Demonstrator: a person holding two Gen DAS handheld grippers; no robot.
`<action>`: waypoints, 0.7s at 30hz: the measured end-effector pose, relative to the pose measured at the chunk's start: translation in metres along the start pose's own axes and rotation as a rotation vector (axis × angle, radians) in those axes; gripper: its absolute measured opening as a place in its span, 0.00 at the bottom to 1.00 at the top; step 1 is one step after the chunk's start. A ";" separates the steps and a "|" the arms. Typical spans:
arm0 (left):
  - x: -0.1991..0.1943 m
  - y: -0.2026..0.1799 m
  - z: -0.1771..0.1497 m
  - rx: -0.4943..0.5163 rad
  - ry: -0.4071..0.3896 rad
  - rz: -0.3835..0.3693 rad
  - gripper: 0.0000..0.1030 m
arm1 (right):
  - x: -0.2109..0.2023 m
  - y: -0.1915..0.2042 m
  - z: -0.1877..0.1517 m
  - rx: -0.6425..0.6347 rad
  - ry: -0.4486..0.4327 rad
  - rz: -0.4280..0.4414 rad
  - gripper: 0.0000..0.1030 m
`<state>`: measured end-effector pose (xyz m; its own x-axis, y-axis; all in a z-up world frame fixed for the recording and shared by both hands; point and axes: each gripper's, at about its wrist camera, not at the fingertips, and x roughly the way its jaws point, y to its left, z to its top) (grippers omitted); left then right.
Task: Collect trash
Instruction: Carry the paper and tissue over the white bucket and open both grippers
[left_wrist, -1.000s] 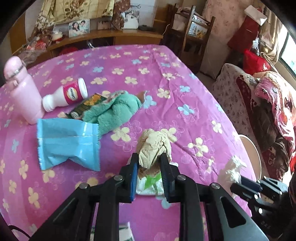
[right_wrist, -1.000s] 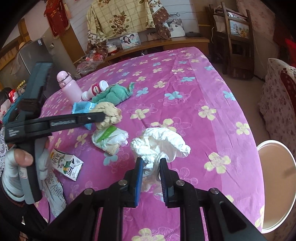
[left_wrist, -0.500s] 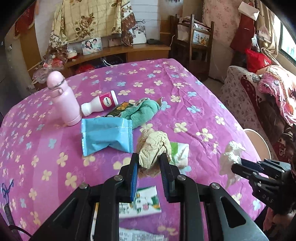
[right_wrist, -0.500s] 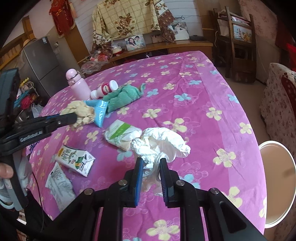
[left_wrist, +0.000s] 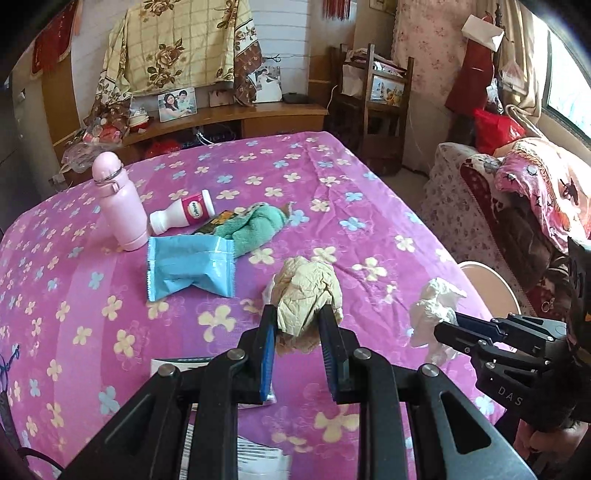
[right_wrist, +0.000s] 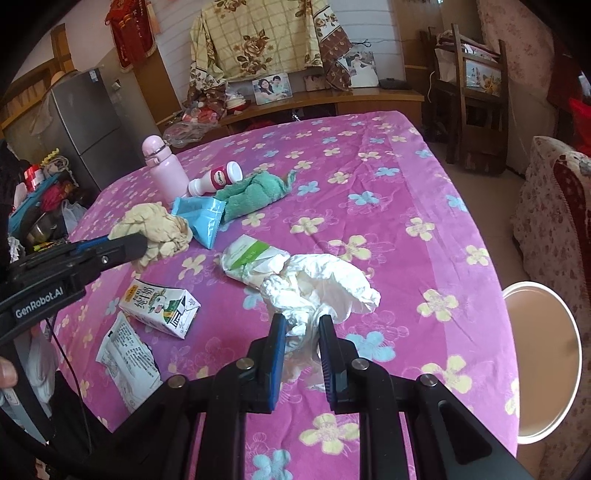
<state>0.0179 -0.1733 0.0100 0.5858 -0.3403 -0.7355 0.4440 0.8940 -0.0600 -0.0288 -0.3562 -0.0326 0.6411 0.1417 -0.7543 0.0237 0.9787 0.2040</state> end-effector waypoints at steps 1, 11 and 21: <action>-0.001 -0.003 0.000 0.000 -0.003 -0.001 0.23 | -0.001 -0.001 0.000 0.001 -0.002 -0.002 0.20; -0.002 -0.034 0.002 -0.011 -0.025 -0.007 0.23 | -0.024 -0.023 0.001 0.028 -0.038 -0.052 0.20; 0.005 -0.096 0.015 0.046 -0.030 -0.077 0.23 | -0.056 -0.072 -0.006 0.078 -0.067 -0.138 0.20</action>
<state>-0.0112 -0.2650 0.0224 0.5688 -0.4164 -0.7093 0.5185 0.8509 -0.0837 -0.0709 -0.4341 -0.0087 0.6772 -0.0055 -0.7358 0.1726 0.9733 0.1515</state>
